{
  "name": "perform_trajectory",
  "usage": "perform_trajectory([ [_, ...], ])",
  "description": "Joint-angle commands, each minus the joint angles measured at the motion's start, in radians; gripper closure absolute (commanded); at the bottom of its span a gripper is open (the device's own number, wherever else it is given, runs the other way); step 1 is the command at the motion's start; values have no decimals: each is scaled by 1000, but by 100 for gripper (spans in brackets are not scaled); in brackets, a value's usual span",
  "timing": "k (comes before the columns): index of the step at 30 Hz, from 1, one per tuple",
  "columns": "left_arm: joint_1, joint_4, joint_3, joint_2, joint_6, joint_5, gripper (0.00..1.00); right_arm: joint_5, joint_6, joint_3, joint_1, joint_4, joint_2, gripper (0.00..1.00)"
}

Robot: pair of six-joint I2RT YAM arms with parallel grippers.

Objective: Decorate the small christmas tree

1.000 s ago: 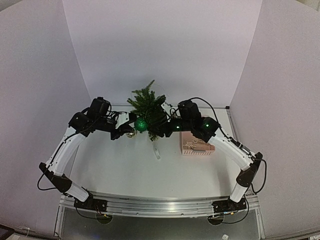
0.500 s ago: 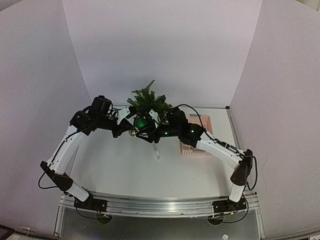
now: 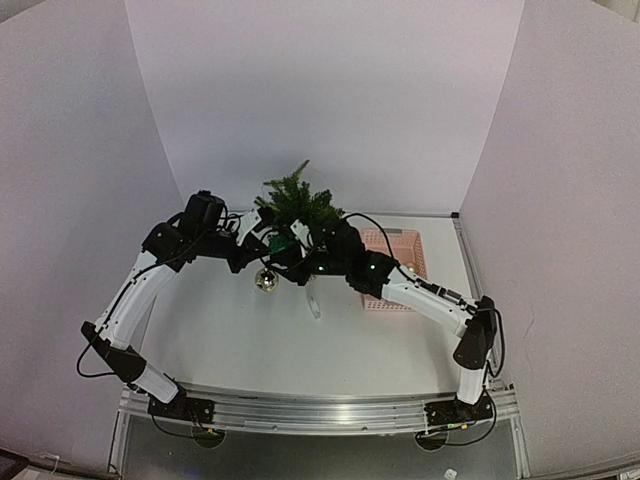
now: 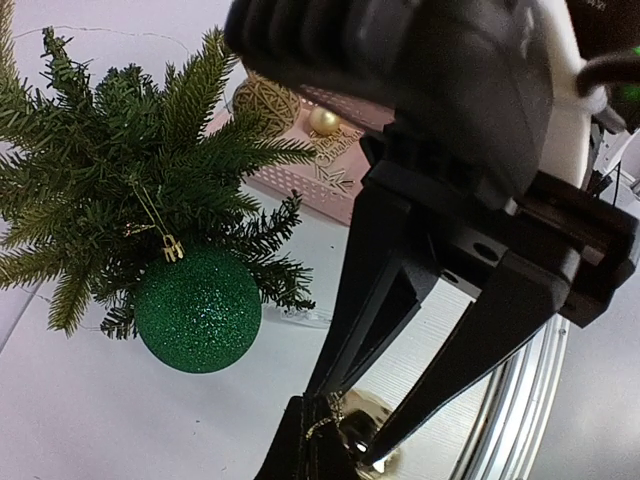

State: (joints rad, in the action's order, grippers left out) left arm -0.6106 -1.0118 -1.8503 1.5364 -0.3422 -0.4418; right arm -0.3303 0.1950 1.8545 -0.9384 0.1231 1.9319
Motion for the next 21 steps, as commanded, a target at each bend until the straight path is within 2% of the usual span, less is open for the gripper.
perform_trajectory([
  [1,-5,29,-11,-37,-14,-19,100,6,3,31,0,-45,19,75],
  [4,-5,28,-6,-39,-32,-16,100,0,7,48,1,-49,33,75],
  [9,-5,27,-14,-35,-54,-18,100,22,6,49,0,-60,33,83],
  [18,-5,31,2,-41,-84,-30,100,44,18,42,1,-64,23,82],
  [21,-5,32,5,-41,-87,-39,100,54,24,50,0,-67,34,85],
])
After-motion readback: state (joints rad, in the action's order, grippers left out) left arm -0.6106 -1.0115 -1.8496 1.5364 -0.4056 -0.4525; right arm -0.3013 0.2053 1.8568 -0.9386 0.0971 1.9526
